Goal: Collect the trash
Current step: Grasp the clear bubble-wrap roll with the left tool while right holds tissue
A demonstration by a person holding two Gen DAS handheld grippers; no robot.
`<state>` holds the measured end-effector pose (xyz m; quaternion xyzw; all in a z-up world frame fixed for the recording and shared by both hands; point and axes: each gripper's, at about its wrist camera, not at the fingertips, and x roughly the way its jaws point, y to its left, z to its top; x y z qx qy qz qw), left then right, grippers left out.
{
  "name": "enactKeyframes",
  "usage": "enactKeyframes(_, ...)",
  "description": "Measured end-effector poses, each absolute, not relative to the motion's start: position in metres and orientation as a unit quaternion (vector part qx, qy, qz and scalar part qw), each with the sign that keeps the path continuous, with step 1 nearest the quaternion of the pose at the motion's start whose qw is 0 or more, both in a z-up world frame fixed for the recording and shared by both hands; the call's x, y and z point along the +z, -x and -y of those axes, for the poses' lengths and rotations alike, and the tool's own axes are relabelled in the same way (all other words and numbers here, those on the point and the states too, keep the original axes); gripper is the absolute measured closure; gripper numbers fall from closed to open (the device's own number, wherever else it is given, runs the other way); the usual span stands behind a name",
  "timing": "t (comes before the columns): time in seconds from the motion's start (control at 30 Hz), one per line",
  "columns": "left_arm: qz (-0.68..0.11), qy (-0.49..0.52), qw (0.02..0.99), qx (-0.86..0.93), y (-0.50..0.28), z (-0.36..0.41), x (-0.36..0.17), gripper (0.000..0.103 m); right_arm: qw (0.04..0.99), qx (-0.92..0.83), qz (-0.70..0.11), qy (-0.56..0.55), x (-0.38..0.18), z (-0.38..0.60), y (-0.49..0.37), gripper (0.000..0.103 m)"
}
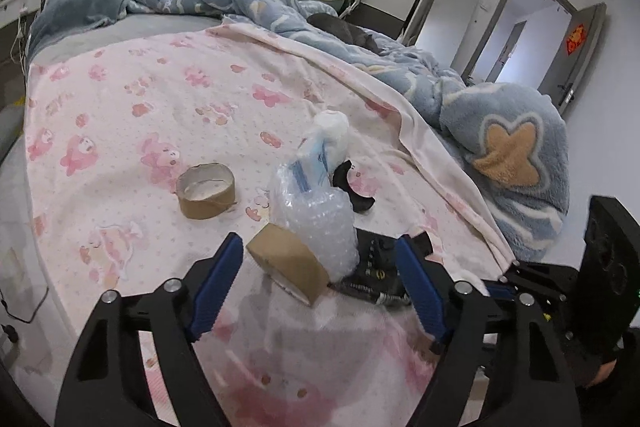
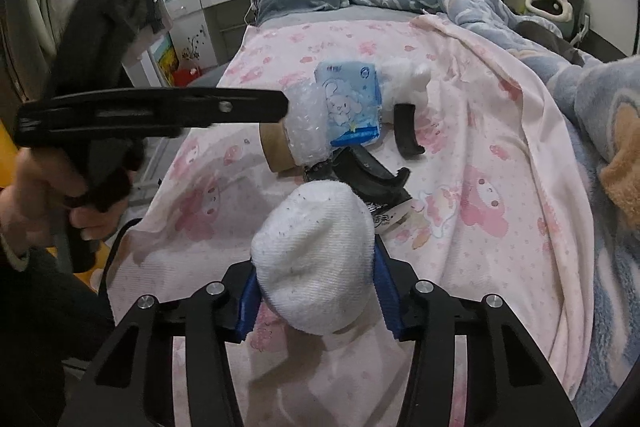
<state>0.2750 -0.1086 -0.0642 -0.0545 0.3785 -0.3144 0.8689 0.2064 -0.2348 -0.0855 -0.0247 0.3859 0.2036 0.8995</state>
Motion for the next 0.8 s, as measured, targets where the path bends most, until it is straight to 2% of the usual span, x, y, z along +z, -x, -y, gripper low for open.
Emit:
enactKeyframes(0.33, -0.378, 0.079, 0.867, -0.315, -0.294, 0.12, -0.065, 0.034, 0.909, 0.207, -0.361, -0.008, -0.074, 0.256, -0.199, 0.053)
enactKeyframes(0.5, -0.387, 0.072, 0.863, -0.318, -0.296, 0.127, -0.07, 0.049, 0.911, 0.202, -0.359, -0.011, -0.073, 0.26, -0.199, 0.053)
enactKeyframes(0.57, -0.388, 0.072, 0.861, -0.32, -0.295, 0.128, -0.069, 0.06, 0.911, 0.199, -0.36, -0.012, -0.073, 0.26, -0.2, 0.053)
enactKeyframes(0.63, -0.388, 0.071, 0.861, -0.322, -0.293, 0.127, -0.069, 0.066, 0.912, 0.199, -0.359, -0.012, -0.072, 0.258, -0.2, 0.053)
enactKeyframes(0.8, -0.375, 0.079, 0.865, -0.324, -0.287, 0.122, -0.06, 0.069, 0.913, 0.203, -0.353, -0.008, -0.069, 0.248, -0.201, 0.053)
